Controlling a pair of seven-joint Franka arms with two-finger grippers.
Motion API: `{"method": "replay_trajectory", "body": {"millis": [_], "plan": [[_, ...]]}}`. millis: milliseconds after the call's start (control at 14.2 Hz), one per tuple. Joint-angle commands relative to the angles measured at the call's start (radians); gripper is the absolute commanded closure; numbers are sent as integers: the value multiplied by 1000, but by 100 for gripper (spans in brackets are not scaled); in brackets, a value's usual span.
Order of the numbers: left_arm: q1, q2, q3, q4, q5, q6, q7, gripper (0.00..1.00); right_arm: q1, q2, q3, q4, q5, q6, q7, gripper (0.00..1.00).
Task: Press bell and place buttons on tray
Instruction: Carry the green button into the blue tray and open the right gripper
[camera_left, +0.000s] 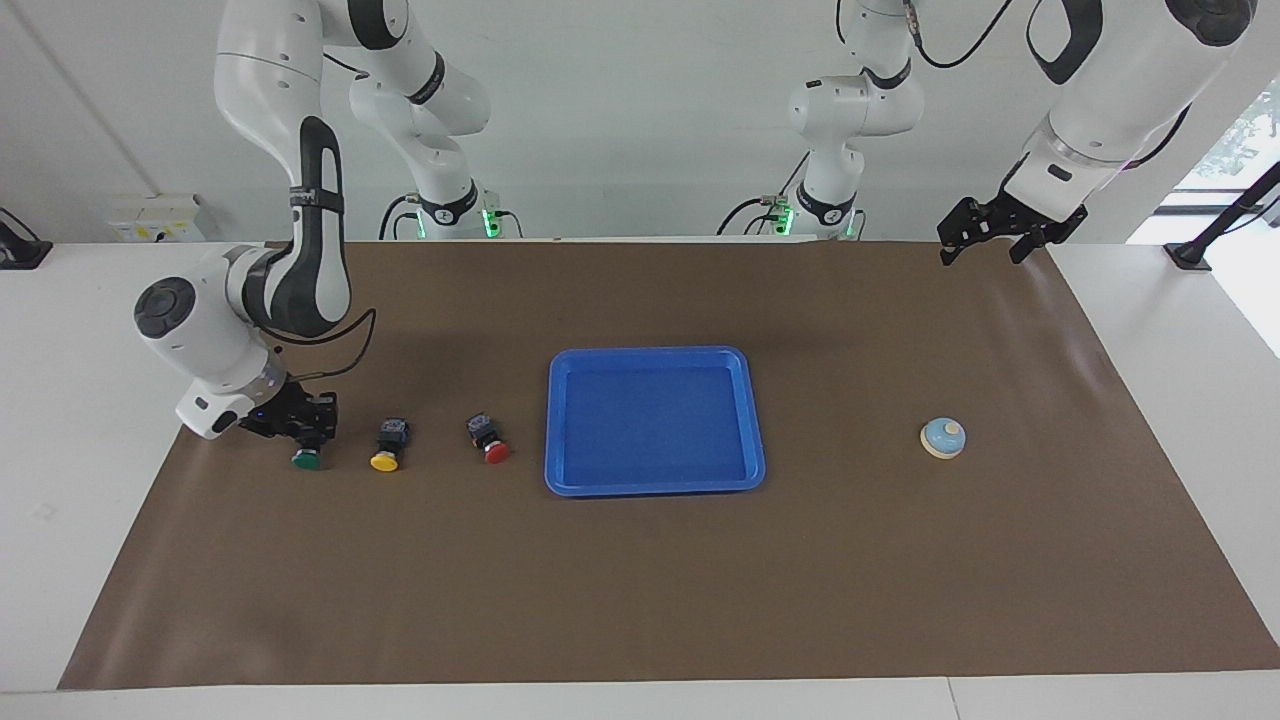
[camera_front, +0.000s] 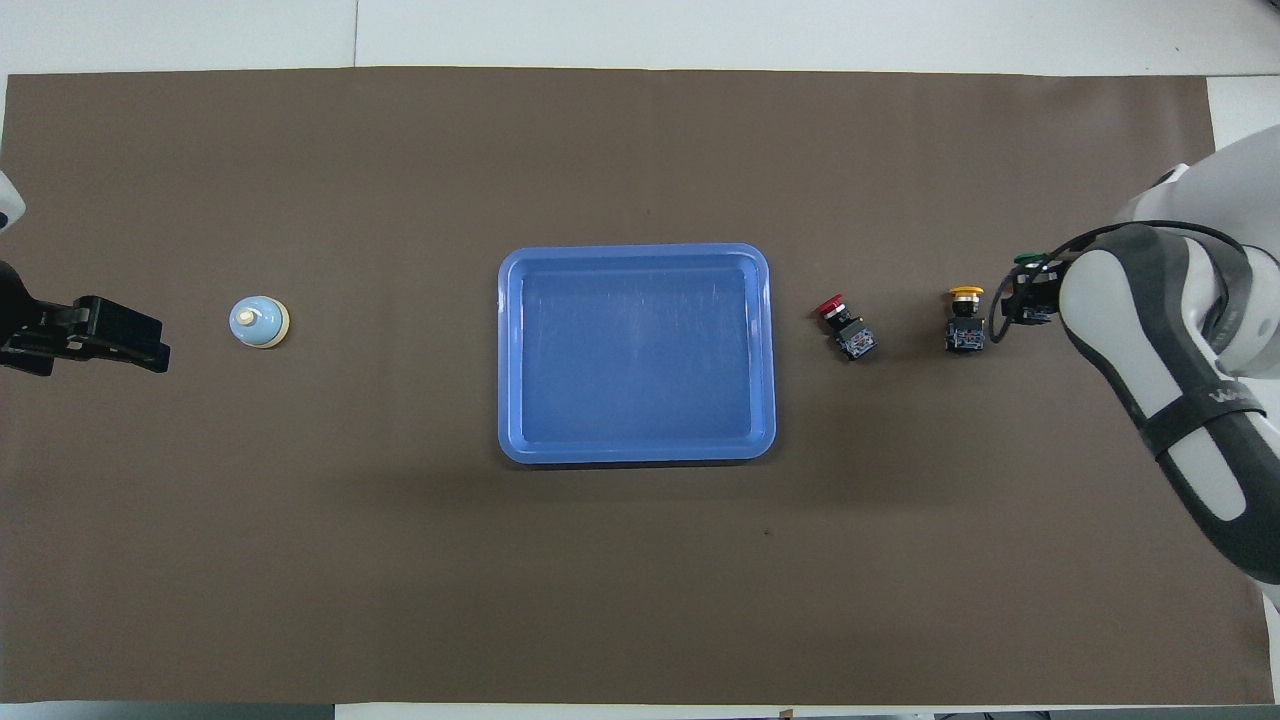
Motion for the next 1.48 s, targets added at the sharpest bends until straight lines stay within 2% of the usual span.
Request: {"method": "replay_trajectory", "body": {"millis": [0,282,494,846,917,987,1058,1269,1410], "plan": [[0,-19,1,-11,7,-11,-10,0,151,-20,0,-25,10,-4,247,100],[-2,-19,1,-11,7,-11,-11,0,318,-8,1,-30,12,56,409,100],[0,-19,1,-11,7,-11,-10,0,437,32,1,-27,13,139,495,100],[-2,-19,1,-11,7,-11,-10,0,501,79,1,-28,15,208,549,100],[0,-19,1,-11,7,-11,-11,0,501,81,1,-36,15,220,549,69],[0,-19,1,-11,7,-11,-11,0,501,79,1,-38,13,217,546,21],[0,-19,1,-11,7,-11,-10,0,500,79,0,-32,12,202,544,0],[-2,-19,1,-11,7,-11,-10,0,439,43,-9,19,10,87,494,0],[0,-19,1,-11,7,-11,-10,0,344,-6,-9,33,9,7,310,0]]}}
